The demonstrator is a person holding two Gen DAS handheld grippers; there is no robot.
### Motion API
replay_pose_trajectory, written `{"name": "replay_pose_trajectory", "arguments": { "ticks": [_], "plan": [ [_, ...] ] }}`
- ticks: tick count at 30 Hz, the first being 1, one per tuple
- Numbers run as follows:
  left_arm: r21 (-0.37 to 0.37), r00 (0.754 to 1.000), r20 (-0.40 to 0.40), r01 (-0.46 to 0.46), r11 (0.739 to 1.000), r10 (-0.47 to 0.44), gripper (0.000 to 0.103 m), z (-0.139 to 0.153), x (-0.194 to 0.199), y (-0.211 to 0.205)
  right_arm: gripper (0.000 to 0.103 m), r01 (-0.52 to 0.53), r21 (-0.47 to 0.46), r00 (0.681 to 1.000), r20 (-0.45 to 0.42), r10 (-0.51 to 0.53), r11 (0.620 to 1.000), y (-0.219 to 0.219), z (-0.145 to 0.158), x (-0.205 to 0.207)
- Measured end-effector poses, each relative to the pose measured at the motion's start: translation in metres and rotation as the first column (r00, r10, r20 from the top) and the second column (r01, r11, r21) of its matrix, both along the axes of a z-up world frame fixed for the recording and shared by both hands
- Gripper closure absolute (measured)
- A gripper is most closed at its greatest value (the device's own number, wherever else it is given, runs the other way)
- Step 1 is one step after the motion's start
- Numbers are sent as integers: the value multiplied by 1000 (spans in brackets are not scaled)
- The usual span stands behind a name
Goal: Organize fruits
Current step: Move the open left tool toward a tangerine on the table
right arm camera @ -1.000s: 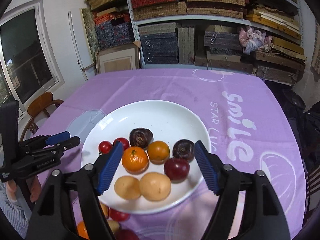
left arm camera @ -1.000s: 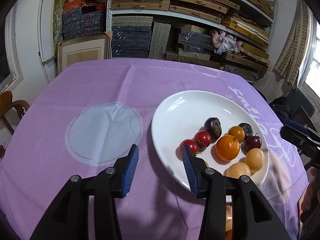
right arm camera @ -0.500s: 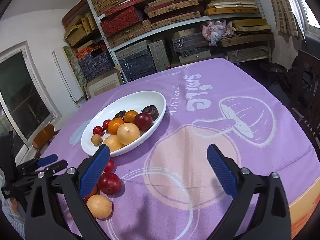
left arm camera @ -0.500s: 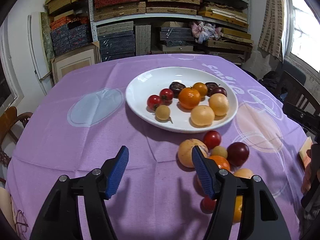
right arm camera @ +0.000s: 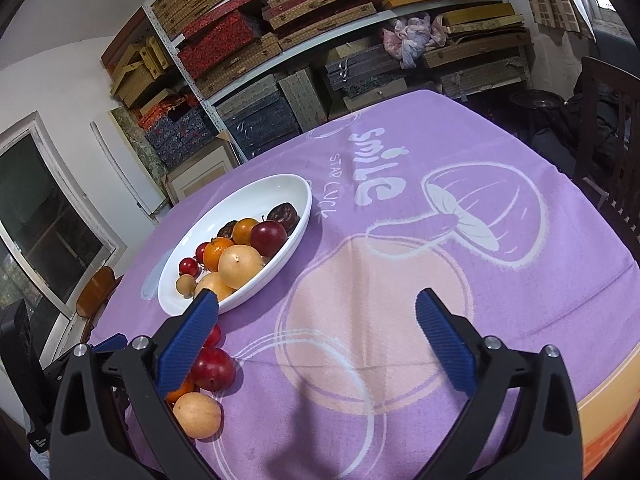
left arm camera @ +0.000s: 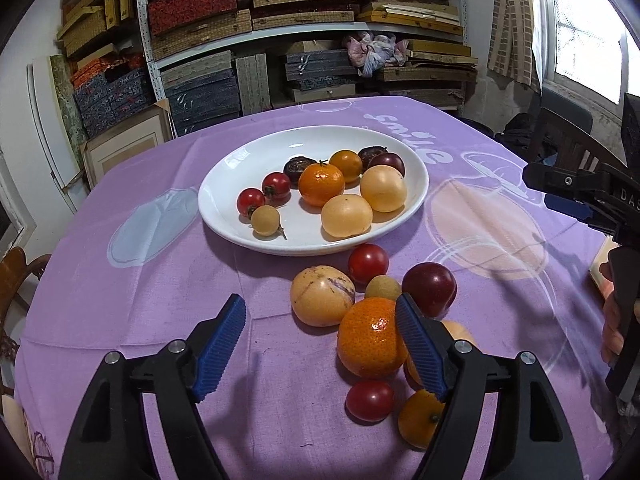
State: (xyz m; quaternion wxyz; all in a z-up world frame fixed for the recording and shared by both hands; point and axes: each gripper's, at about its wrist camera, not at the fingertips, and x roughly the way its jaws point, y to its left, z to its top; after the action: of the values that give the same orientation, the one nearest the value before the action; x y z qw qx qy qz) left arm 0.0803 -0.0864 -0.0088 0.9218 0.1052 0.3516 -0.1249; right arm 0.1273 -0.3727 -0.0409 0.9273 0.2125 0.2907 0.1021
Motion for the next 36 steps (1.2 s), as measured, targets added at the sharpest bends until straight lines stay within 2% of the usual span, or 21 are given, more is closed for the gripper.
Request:
{"name": "replay_pose_trajectory", "arguments": {
  "ticks": [2, 9, 13, 17, 23, 25, 29, 36],
  "plan": [
    [4, 1000, 0, 6, 1000, -6, 20, -3, -1, -3, 6, -1, -1, 1000, -2, 1, 1000, 0, 0, 0],
    [52, 1000, -26, 14, 999, -13, 17, -19, -1, -4, 6, 3, 7, 1000, -8, -3, 1000, 2, -1, 2],
    [16, 999, -43, 1, 1000, 0, 13, -22, 0, 10, 5, 3, 10, 1000, -10, -3, 1000, 1, -2, 2],
    [11, 999, -15, -32, 999, 33, 10, -17, -3, 25, 5, 2, 10, 1000, -12, -2, 1000, 1, -2, 2],
    [-5, 993, -12, -116, 993, 116, 10, -11, -4, 57, 5, 2, 12, 1000, -12, -2, 1000, 1, -2, 2],
    [-34, 990, -30, -140, 990, 139, 11, -11, -6, 67, 5, 1, 11, 1000, -12, -1, 1000, 1, -2, 2],
    [-81, 993, -43, -114, 990, 111, 11, -5, -14, 67, 5, -2, 5, 1000, -13, 2, 1000, 3, -4, 3],
    [-2, 1000, -1, -23, 1000, 23, 11, -3, -13, 21, 5, 5, 15, 1000, -20, -4, 1000, 5, -9, 2]
  ]
}}
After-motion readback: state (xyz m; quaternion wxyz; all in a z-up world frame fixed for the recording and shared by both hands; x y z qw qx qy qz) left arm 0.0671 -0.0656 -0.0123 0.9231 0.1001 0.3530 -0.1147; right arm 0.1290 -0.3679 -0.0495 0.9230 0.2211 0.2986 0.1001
